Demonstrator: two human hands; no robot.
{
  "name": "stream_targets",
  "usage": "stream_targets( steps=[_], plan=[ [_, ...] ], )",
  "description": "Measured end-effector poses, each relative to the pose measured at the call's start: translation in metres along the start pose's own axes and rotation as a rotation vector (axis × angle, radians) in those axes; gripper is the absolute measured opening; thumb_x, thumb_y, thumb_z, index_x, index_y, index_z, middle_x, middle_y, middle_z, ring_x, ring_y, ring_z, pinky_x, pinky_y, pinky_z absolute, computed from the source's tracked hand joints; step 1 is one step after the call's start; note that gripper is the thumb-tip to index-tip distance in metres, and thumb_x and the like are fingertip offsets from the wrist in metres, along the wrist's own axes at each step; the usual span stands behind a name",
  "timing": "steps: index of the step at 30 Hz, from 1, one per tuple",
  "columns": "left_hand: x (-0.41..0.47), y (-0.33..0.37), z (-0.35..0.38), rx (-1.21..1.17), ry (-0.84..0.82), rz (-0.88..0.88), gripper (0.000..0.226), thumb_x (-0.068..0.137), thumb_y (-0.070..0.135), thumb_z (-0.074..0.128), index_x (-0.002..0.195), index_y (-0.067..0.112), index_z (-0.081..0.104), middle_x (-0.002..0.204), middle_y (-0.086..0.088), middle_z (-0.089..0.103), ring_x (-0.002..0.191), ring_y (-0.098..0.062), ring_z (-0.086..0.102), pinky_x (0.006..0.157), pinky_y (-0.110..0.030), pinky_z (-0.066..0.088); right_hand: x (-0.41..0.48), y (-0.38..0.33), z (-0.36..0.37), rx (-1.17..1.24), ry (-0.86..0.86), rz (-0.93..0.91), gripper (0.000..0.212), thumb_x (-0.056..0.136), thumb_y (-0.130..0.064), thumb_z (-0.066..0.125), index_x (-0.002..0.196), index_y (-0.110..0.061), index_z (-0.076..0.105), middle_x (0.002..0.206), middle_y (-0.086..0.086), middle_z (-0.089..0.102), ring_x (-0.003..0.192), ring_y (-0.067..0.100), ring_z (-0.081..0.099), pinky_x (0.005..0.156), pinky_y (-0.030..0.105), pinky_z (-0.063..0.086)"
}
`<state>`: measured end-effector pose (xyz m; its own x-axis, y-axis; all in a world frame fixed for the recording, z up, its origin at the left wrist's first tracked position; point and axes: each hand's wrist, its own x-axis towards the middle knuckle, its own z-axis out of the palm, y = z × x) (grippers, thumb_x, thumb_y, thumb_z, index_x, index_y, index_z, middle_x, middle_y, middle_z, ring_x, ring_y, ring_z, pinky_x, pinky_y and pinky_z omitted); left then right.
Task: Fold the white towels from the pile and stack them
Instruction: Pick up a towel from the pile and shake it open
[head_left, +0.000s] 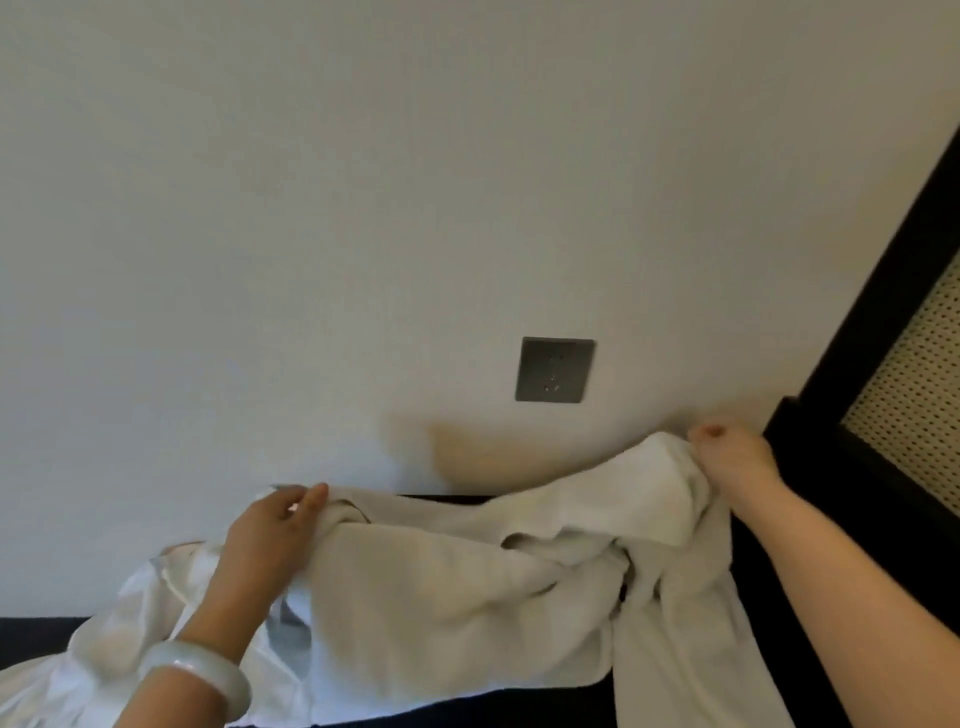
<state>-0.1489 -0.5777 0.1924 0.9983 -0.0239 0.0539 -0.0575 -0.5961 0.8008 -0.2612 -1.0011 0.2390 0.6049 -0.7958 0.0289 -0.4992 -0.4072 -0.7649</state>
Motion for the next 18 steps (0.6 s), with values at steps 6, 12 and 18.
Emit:
stream_targets(
  steps=[6, 12, 18],
  plan=[
    [-0.011, -0.027, 0.013, 0.154, -0.168, -0.025, 0.010, 0.091, 0.036, 0.064, 0.097, 0.028, 0.064, 0.080, 0.012, 0.063, 0.075, -0.003, 0.055, 0.059, -0.020, 0.037, -0.056, 0.025, 0.062, -0.418, -0.336, -0.417, 0.058, 0.085, -0.039, 0.071, 0.135, -0.019, 0.048, 0.132, -0.003, 0.045, 0.128, 0.021, 0.040, 0.100, 0.029, 0.032],
    [-0.003, -0.024, -0.008, 0.272, -0.082, 0.043, 0.028, 0.096, 0.033, 0.057, 0.073, 0.018, 0.062, 0.064, 0.004, 0.061, 0.066, -0.017, 0.055, 0.063, -0.032, 0.038, -0.034, 0.047, 0.047, -0.645, -0.115, -0.407, 0.013, 0.097, -0.019, 0.048, 0.091, -0.021, 0.059, 0.094, -0.005, 0.049, 0.098, 0.022, 0.050, 0.072, 0.030, 0.033],
    [0.024, 0.046, -0.043, 0.033, 0.163, 0.284, 0.027, 0.096, 0.031, 0.059, 0.074, 0.017, 0.066, 0.066, 0.001, 0.064, 0.063, -0.012, 0.057, 0.058, -0.029, 0.041, -0.006, 0.021, 0.010, -0.597, -0.534, -0.185, 0.061, 0.086, -0.037, 0.074, 0.138, -0.021, 0.045, 0.134, 0.001, 0.050, 0.123, 0.022, 0.050, 0.098, 0.034, 0.043]
  ],
)
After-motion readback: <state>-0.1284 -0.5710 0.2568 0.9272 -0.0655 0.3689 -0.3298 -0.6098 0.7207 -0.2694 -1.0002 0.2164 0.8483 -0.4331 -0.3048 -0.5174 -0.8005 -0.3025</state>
